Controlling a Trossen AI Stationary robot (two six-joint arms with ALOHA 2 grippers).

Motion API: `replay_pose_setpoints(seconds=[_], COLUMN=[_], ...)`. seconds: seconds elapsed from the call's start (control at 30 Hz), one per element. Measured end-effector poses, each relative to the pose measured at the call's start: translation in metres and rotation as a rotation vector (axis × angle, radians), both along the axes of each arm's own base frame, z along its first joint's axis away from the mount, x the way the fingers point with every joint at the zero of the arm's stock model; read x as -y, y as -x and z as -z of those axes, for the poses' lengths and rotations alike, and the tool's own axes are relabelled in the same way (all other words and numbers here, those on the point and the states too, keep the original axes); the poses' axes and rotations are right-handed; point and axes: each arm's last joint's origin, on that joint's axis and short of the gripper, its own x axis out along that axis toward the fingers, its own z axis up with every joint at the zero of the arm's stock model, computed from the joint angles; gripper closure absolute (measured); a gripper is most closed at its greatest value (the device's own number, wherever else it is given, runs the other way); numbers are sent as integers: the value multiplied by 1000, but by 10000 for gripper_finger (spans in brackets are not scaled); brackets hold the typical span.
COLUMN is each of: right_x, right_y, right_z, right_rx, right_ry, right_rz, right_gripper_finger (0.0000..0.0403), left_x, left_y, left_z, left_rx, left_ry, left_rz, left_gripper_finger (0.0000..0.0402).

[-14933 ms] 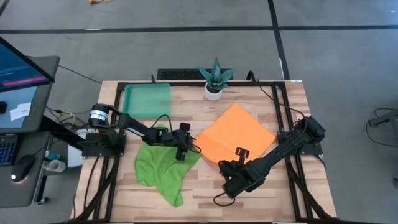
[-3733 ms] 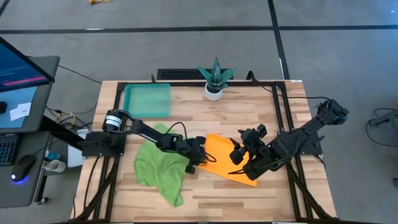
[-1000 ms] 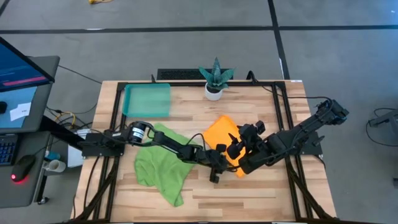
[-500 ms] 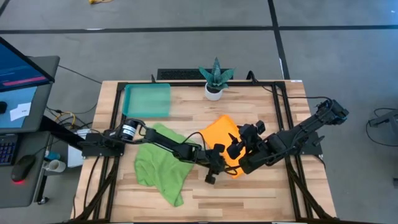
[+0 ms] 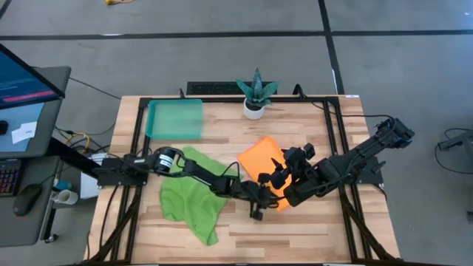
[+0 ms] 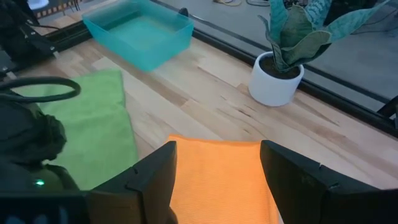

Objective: Roll microfiber towels into tight, uniform cylinder then place into a basket
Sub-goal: Fold the yellow microfiber cloth

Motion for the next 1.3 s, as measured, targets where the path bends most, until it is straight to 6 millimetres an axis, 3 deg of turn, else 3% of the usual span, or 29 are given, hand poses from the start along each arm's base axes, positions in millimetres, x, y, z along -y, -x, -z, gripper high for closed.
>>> replay_pose_setpoints(seconds=[0.17, 0.43, 0.63, 0.97, 1.17, 1.3], right_x=[0, 0, 0, -1, -1, -1], right_y=[0, 0, 0, 1, -4, -11], right_z=[0, 0, 0, 1, 6, 17], right_rx=[-1, -1, -4, -14, -32, -102], right_ry=[0, 1, 2, -17, -9, 32], right_rz=[0, 0, 0, -8, -2, -12], right_gripper_finger=[148, 148, 148, 148, 148, 148], left_x=[-3, 10, 20, 36, 38, 31], left_y=[2, 14, 26, 75, 106, 130], left_z=[7, 10, -13, -81, -83, -70], left_rx=[-87, -253, -307, -534, -544, -483], left_ry=[4, -20, -182, -324, -291, -257], left_rz=[23, 312, 365, 259, 219, 130], left_gripper_finger=[310, 310, 310, 310, 310, 310])
